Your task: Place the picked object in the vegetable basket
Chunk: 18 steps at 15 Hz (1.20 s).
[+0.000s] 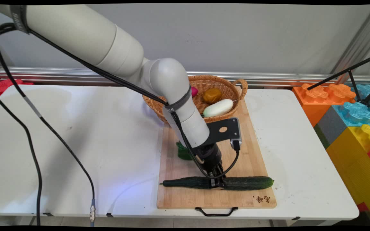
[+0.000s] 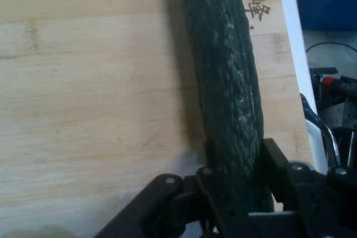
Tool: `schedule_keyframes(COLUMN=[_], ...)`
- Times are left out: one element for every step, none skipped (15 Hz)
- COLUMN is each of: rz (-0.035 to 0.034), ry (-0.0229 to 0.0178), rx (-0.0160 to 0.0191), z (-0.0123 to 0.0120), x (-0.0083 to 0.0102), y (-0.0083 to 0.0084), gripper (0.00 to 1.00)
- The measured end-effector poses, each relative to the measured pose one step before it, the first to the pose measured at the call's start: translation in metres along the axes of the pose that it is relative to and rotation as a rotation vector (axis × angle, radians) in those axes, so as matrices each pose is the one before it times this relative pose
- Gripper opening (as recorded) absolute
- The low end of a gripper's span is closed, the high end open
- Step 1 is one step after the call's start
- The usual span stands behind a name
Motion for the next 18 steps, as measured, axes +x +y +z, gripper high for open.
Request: schedule_keyframes(rz=[-0.00232,-0.0054,-0.00393,-0.00338,-0.00473,-0.00485,-0.00346,-0.00168,0.00112,0.00719,0.00594,0.0105,0.00728,0.01031,0.00878,0.00746,0.00381,0.00268], ry=[0.00938,0.0108,0.01332,0.01062,0.01188,0.01039,0.00729,0.00509,0.00404,0.00378,0.00145,-0.00064,-0.00316,-0.00366,-0.00196,-0.00279,-0.00029,-0.00142], rx=[0.00889,0.00885,0.01116,0.0107,0.01476,0.01715,0.01818,0.02301,0.02584,0.0408,0.02977,0.04854,0.03131,0.03529,0.02778,0.02426,0.01759,0.01307], z=[-0.00418,-0.00625,-0.00875,-0.0089,-0.01154,-0.01162,-0.01063,-0.01084,-0.00948,-0.01135,-0.0067,-0.00955,-0.00479,-0.00366,-0.00086,0.00183,0.00324,0.00584], x=[0.00131,0.00173,0.00334,0.00365,0.00524,0.00541,0.00535,0.00564,0.00529,0.00675,0.00347,0.00469,0.00155,0.00112,-0.00014,-0.00122,-0.00187,-0.00322], y=[-0.00067,-0.00127,-0.00181,-0.00167,-0.0025,-0.00348,-0.00439,-0.00646,-0.00755,-0.01265,-0.00989,-0.0174,-0.01269,-0.01536,-0.01314,-0.01333,-0.01124,-0.01074], gripper=[0.0,0.0,0.0,0.0,0.0,0.0,0.0,0.0,0.0,0.0,0.0,0.0,0.0,0.0,0.0,0.0,0.0,0.0])
